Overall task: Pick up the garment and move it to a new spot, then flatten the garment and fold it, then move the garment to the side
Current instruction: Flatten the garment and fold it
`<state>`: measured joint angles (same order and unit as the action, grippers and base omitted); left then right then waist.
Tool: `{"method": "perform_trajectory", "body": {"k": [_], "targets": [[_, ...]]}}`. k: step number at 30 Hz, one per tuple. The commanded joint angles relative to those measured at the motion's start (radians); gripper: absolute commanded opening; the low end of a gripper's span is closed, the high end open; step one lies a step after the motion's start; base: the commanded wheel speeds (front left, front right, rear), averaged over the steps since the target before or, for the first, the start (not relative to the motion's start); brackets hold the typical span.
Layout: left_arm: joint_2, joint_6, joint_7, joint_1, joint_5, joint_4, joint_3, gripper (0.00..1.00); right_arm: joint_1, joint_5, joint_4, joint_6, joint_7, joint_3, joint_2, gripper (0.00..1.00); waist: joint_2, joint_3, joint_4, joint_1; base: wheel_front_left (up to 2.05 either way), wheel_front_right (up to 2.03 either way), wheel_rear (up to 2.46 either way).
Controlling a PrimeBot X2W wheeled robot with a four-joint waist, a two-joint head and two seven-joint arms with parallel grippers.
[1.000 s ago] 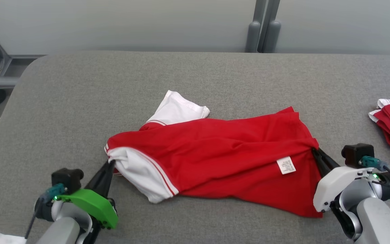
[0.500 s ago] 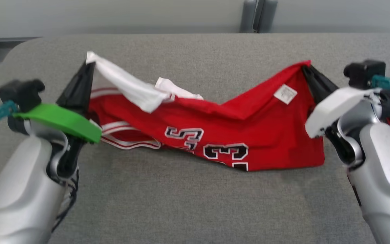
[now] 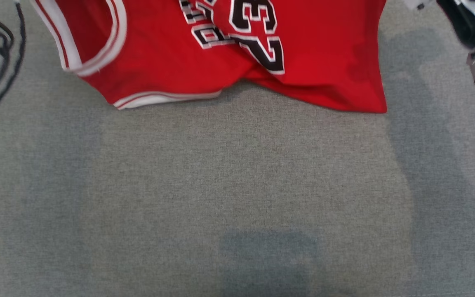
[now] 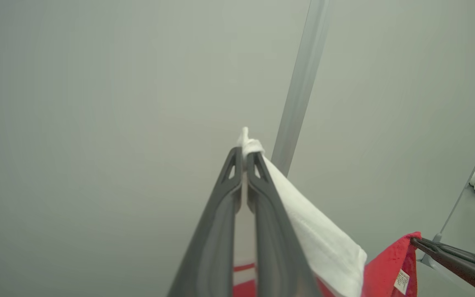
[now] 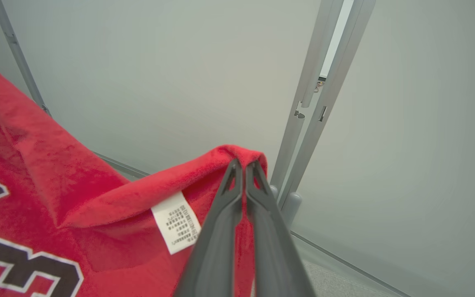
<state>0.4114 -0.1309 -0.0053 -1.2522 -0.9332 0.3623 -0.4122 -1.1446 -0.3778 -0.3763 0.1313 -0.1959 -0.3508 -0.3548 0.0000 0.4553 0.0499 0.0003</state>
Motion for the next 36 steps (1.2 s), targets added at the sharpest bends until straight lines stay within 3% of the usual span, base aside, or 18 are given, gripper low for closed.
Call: {"method": "perform_trajectory", "body": {"k": [1,10,20,23,28,36], "targets": [[0.012,0.002,0.001,-0.054,0.002,0.009,0.003,0.00,-0.047,0.015,-0.022,-0.001,0.022,-0.003,0.007,0.00,0.0000,0.156,-0.035,-0.0003,0.00,0.00,0.00],[0.015,0.004,-0.078,-0.370,0.072,0.077,0.038,0.00,-0.310,0.139,-0.154,-0.001,0.162,0.002,0.056,0.00,0.0000,0.228,-0.066,-0.0003,0.00,0.00,0.00],[-0.026,0.002,-0.254,-0.537,0.211,0.080,0.060,0.00,-0.482,0.359,-0.258,-0.001,0.379,0.165,0.105,0.00,0.0000,0.223,-0.084,-0.0003,0.00,0.00,0.00],[-0.047,0.002,-0.259,-0.516,0.232,0.054,0.103,0.00,-0.505,0.454,-0.255,-0.001,0.420,0.186,0.101,0.00,0.0000,0.226,-0.088,-0.0003,0.00,0.00,0.00],[-0.079,0.001,-0.258,-0.401,0.257,0.033,0.158,0.00,-0.456,0.545,-0.294,-0.001,0.435,0.130,0.099,0.00,0.0000,0.254,-0.089,-0.0003,0.00,0.00,0.00],[-0.088,0.000,-0.259,-0.183,0.232,0.002,0.155,0.00,-0.379,0.493,-0.332,-0.001,0.441,-0.038,0.053,0.00,0.0000,0.263,-0.077,-0.0003,0.00,0.00,0.00]]}}
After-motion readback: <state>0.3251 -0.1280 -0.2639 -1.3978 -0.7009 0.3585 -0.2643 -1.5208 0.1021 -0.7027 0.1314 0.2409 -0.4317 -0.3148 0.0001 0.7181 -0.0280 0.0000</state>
